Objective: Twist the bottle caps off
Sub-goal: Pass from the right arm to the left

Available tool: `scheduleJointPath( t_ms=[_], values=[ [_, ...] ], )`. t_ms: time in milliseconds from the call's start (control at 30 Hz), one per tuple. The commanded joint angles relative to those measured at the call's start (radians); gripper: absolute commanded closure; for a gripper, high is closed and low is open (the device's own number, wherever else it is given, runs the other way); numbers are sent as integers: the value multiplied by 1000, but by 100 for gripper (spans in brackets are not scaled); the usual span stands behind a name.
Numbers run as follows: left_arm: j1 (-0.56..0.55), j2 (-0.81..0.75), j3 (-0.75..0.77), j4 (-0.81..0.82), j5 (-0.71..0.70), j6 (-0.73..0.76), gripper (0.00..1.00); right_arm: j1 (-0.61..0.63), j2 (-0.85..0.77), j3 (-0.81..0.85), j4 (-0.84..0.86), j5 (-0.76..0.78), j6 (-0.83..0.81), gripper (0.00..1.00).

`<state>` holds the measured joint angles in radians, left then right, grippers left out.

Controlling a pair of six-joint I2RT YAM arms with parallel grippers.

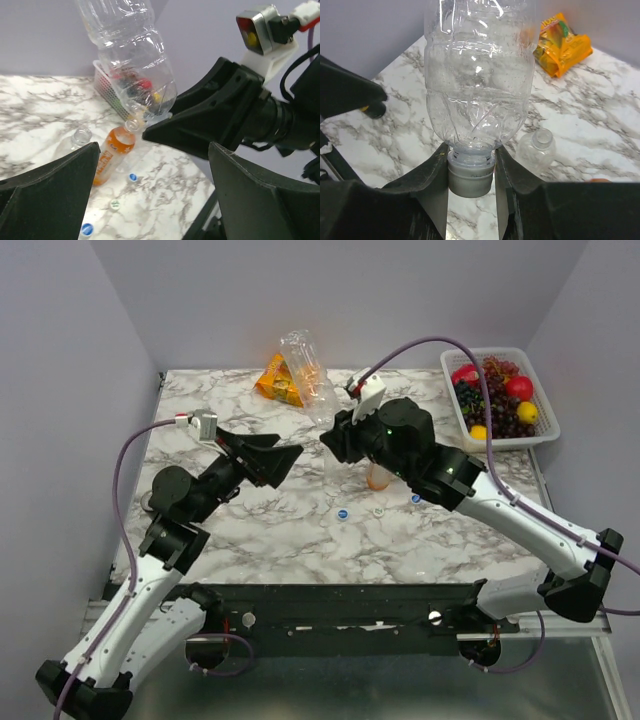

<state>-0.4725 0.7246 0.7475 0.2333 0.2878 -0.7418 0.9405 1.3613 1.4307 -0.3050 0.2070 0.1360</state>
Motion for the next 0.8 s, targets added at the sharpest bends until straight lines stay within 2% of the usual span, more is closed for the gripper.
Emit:
scheduleJointPath(
  t_ms=[0,33,133,167,267,333,500,767],
  values=[
    [3,-108,104,-294,-33,306,1,-17,-91,47,-179,5,-47,99],
    [5,-122,127,-358,-32,396,1,-20,-102,42,-206,-20,-46,99],
    [5,-145,213,-449,-35,502,1,-22,-128,57,-337,-139,-24,99],
    [3,-133,242,-469,-29,559,1,-23,-137,53,-362,-226,-4,99],
    [3,-87,286,-537,69,642,3,-23,-177,31,-442,-363,14,99],
    [3,-65,308,-571,163,660,4,-22,-202,28,-538,-392,16,99],
    [2,-4,362,-646,252,735,4,-22,-252,14,-741,-477,36,99],
    [-83,68,308,-673,500,808,4,-22,-235,-111,-893,-710,36,99]
  ],
)
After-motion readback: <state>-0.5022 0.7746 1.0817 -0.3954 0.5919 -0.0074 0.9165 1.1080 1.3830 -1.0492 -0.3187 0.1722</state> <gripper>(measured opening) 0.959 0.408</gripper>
